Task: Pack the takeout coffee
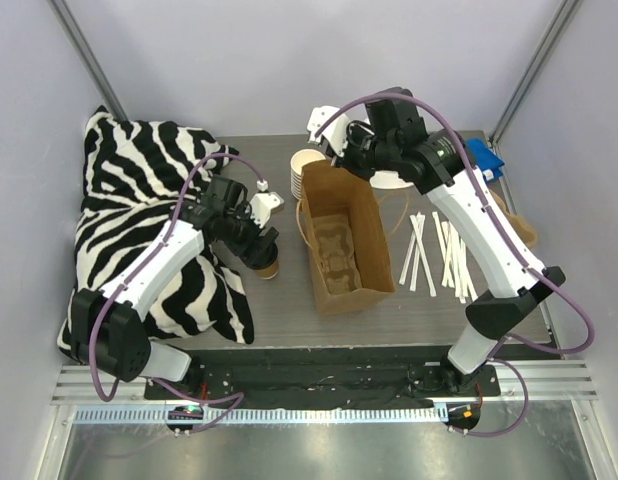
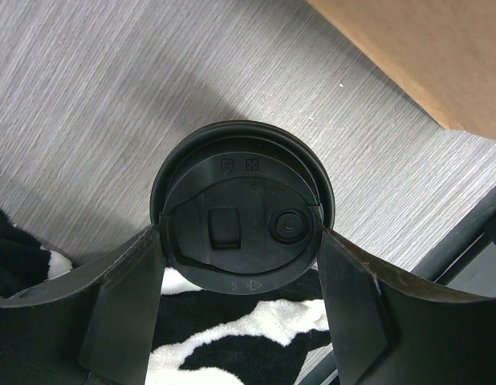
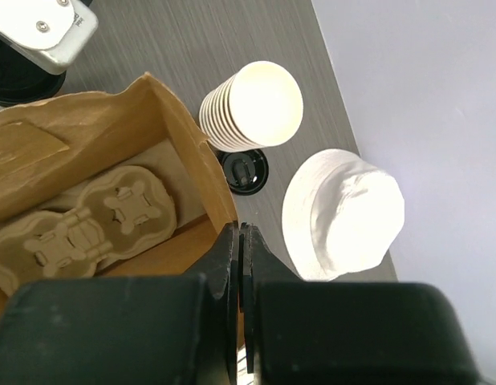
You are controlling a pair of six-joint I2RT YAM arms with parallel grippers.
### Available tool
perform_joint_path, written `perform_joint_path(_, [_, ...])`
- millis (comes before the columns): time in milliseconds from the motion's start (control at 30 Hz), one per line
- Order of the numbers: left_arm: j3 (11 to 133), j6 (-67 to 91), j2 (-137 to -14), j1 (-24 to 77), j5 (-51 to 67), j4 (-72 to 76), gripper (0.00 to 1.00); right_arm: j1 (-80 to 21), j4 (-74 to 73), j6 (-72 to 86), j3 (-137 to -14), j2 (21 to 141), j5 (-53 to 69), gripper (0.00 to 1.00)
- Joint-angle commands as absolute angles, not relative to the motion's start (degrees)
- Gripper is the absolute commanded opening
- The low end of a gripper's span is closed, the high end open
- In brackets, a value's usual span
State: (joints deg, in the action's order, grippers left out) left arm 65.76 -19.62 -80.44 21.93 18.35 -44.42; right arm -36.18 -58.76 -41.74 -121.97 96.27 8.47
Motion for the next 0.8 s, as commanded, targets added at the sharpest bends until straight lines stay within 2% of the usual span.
perform_joint_path(0, [68.5,-18.8,-79.6,21.6,18.1,-42.8,0.15,-36.8,-60.4,-37.0,-120.3,93.8,5.4,0.01])
perform_joint_path(333, [69.6,-18.8,-80.7,21.6,18.5,-43.1,0.15,-36.7,-68.7,-33.0,-119.4,96.2,3.7,0.02])
perform_joint_path(400, [69.6,-18.9,-80.9,21.6,18.3,-43.1,0.15,-36.4,-69.7,-33.2,-120.6,97.5,3.8,0.14])
perform_joint_path(433, [69.6,-19.0,-81.0,21.6,18.5,-43.1,0.15,-36.0,-70.3,-33.1,-121.4,98.2,4.3,0.30])
perform_joint_path(533, [69.9,-18.9,-81.1,21.7,18.5,-43.2,0.15,-33.5,-72.9,-33.2,-125.2,100.9,6.9,0.46])
perform_joint_path(633, [69.9,-18.9,-81.1,21.6,18.5,-43.2,0.15,-29.8,-77.4,-34.0,-130.9,104.7,11.7,0.54])
perform_joint_path(767, [69.8,-18.7,-80.9,21.6,18.6,-43.3,0.15,-27.2,-83.9,-36.2,-140.2,109.1,16.3,0.56])
